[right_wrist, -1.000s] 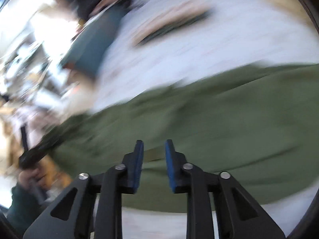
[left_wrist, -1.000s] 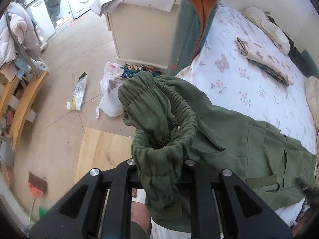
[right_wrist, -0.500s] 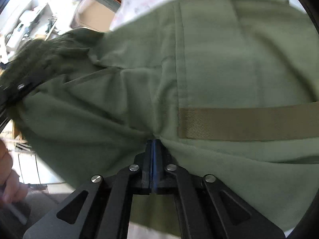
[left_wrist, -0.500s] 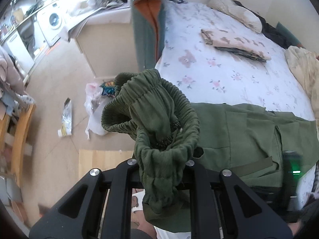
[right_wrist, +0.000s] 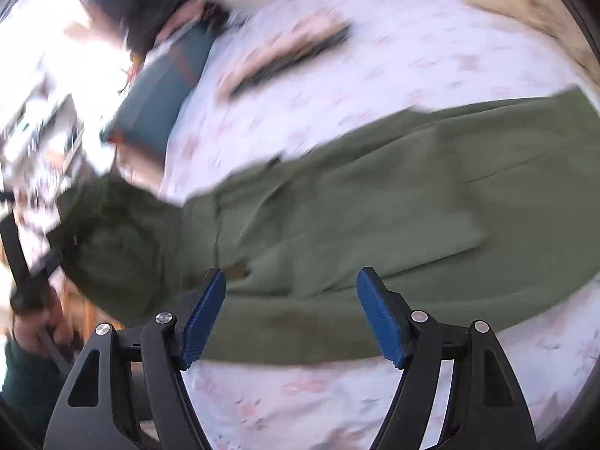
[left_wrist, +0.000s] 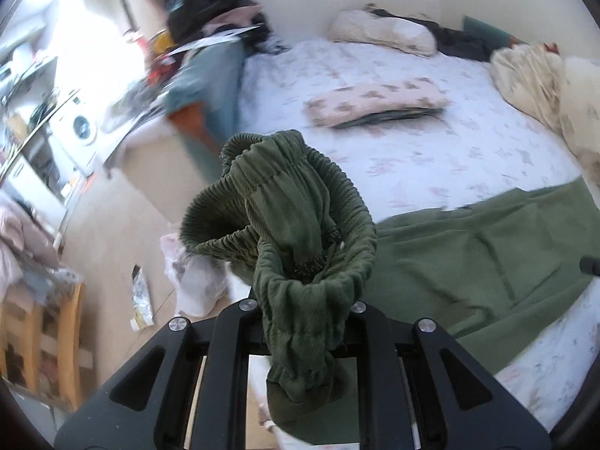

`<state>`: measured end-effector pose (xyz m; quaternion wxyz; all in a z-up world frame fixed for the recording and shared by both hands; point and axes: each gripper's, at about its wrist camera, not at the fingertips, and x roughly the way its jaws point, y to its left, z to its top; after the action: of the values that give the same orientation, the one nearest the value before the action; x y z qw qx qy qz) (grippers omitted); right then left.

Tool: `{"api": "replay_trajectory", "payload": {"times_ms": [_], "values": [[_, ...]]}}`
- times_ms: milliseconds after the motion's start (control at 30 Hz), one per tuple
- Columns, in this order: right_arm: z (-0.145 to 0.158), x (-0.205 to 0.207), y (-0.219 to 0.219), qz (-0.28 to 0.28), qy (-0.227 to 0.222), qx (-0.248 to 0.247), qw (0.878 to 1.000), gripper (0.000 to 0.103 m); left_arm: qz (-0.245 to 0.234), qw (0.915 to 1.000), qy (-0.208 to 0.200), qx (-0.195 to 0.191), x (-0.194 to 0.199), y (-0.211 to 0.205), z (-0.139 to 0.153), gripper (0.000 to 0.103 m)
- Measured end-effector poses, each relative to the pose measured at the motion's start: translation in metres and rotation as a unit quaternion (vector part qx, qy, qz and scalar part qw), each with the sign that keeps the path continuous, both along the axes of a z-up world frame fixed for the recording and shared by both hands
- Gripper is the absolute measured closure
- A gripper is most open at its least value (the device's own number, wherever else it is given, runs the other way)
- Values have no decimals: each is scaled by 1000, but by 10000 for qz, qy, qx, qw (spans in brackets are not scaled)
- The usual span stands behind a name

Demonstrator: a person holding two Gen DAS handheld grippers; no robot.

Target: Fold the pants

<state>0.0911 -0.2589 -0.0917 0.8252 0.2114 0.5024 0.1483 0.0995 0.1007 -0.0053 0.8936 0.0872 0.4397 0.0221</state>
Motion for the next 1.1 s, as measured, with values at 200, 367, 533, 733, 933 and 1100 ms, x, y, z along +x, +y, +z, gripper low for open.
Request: {"api": "replay_trajectory", "payload": {"times_ms": [200, 367, 533, 733, 933, 1100], "values": [[8, -3, -63, -946, -16, -165, 9954, 28, -1003, 9900, 299, 942, 4, -149, -54, 90], [21, 8, -84, -1083, -162, 140, 9939, 28, -1479, 9755, 1036, 1254, 5, -216, -143, 90], [9, 10, -98, -1165, 201, 453, 9920, 28, -1804, 9714, 1169, 1011, -5, -219, -162, 47], [7, 21, -78, -935, 219, 288, 9950, 28, -2287, 9673, 925, -587, -26, -183, -93, 20], [-8, 19, -34, -333, 359, 337, 9982, 28, -226, 9917, 789, -990, -32, -65, -73, 20], [-43, 18, 21, 231, 713, 616, 9953, 28, 1539, 9661, 1598, -1322, -38, 16, -131, 20]]}}
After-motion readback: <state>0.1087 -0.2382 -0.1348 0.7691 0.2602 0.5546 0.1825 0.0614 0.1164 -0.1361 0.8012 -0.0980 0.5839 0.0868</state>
